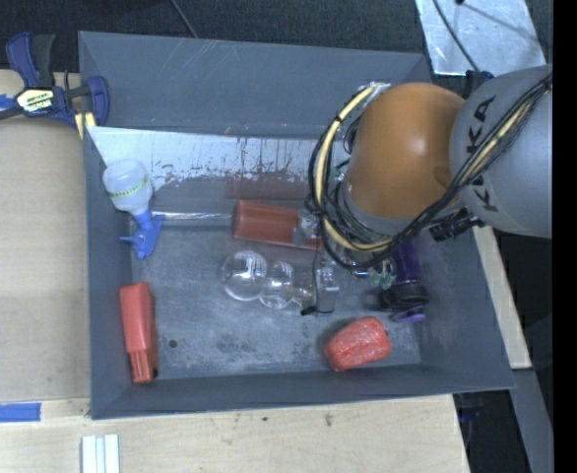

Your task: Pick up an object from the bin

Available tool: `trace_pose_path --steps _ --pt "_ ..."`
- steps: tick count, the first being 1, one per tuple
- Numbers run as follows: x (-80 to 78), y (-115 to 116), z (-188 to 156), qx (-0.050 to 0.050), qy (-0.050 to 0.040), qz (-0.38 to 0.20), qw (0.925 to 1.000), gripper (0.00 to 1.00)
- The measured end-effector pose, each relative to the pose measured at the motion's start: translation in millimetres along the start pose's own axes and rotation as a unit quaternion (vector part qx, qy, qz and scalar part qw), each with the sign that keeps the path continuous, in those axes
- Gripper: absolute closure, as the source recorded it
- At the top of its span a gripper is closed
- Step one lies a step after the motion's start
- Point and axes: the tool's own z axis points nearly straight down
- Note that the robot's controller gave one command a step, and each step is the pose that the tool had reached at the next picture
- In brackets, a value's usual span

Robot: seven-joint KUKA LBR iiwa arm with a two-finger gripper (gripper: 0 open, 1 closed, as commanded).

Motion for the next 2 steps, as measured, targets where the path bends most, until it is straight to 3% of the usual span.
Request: trace_pose_path --steps 1,2 --pt "-1.7 -0.1 -4.7 0.000 -0.0043 0.001 1.0000 0.00" --pt "-9.3 -6.3 40.4 -0.001 -0.0082 0.016 0.9998 0.00"
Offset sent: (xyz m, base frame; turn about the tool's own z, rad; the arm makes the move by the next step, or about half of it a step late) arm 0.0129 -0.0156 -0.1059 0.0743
